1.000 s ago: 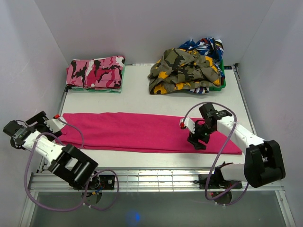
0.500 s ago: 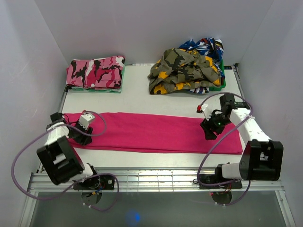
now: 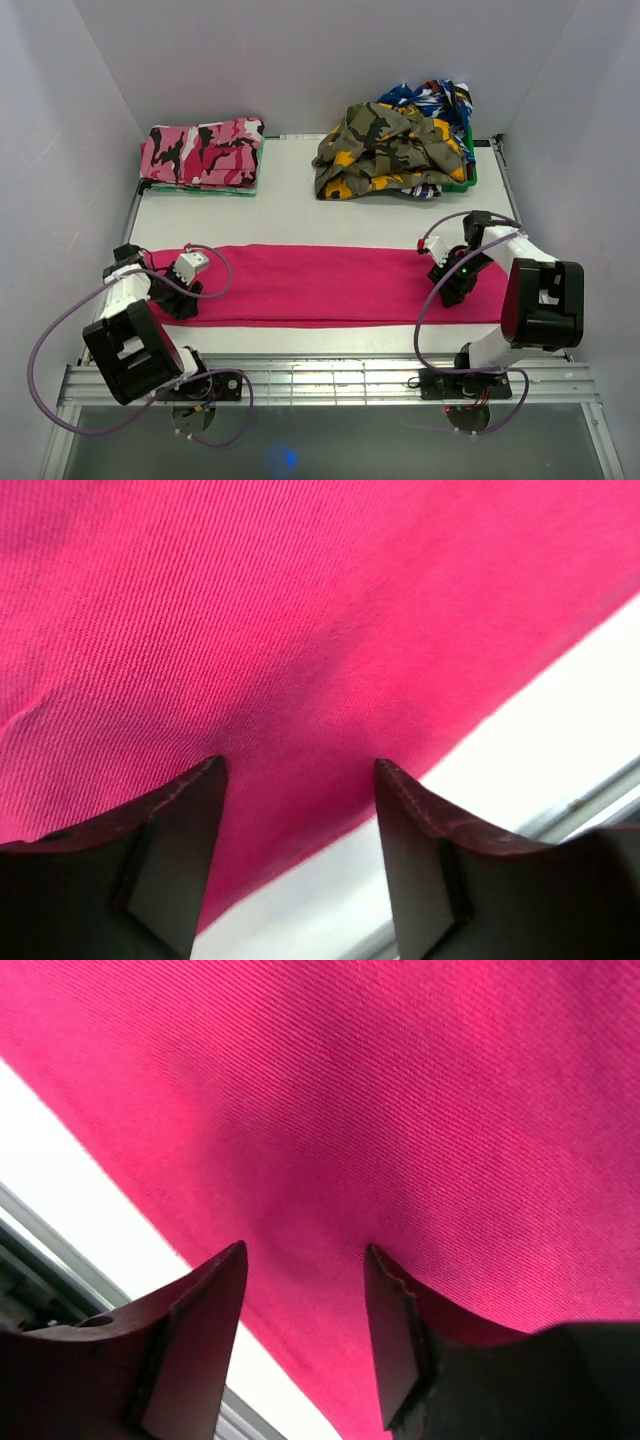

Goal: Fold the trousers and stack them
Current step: Fold the trousers

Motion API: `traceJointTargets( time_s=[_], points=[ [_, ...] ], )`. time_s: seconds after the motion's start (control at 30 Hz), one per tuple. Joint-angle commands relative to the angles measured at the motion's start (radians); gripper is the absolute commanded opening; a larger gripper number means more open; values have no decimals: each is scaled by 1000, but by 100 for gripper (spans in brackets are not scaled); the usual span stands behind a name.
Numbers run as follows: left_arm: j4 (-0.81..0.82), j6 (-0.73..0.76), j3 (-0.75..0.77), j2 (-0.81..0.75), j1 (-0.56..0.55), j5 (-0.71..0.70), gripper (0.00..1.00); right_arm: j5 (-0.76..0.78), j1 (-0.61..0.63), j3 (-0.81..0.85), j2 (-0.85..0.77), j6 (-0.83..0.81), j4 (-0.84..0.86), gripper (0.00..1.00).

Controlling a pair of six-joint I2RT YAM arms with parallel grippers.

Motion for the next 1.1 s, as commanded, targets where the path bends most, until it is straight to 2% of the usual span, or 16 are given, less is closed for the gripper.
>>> traceJointTargets(
  time_s=[0.0,0.03,0.1,0.17,0.27,0.3,0.33,0.43,0.47,0.57,0.63,0.67,0.8,0.87,0.97,1.07],
  points=[
    [-150,57,100,-76,0,121,72,-101,21,132,4,-75,-143,58],
    [-155,34,150,-73,-1,172,87,-192,85,178,-4,-44,-154,60],
    [-155,-53,298,-52,-1,270,98,-281,141,296,-22,2,-134,65],
    [-141,-99,378,9,-1,410,98,-350,219,339,-39,143,-41,73],
    [-106,-150,493,97,-25,540,98,-342,330,393,-30,297,152,80],
    [-92,-152,517,121,-42,548,98,-341,353,422,-26,310,191,83],
    [-76,-178,557,182,-101,510,98,-323,388,436,-24,342,273,95],
    [1,-262,620,289,-218,323,98,-270,426,422,-39,405,482,90],
    [4,-261,629,357,-250,280,95,-234,426,401,-41,577,698,90],
    [35,-296,689,457,-292,255,91,-188,426,437,29,685,814,90],
    [9,-294,731,557,-310,241,84,-258,428,504,92,659,780,90],
    [4,-296,761,588,-324,238,82,-284,428,610,175,668,747,90],
    [1,-279,794,695,-364,229,73,-415,433,903,408,708,476,92],
    [11,-276,795,721,-382,244,59,-472,434,981,502,750,444,97],
    [9,-227,762,709,-405,258,45,-513,443,965,537,794,501,100],
    [-8,-176,713,668,-409,301,42,-536,468,942,551,794,524,100]
  ],
)
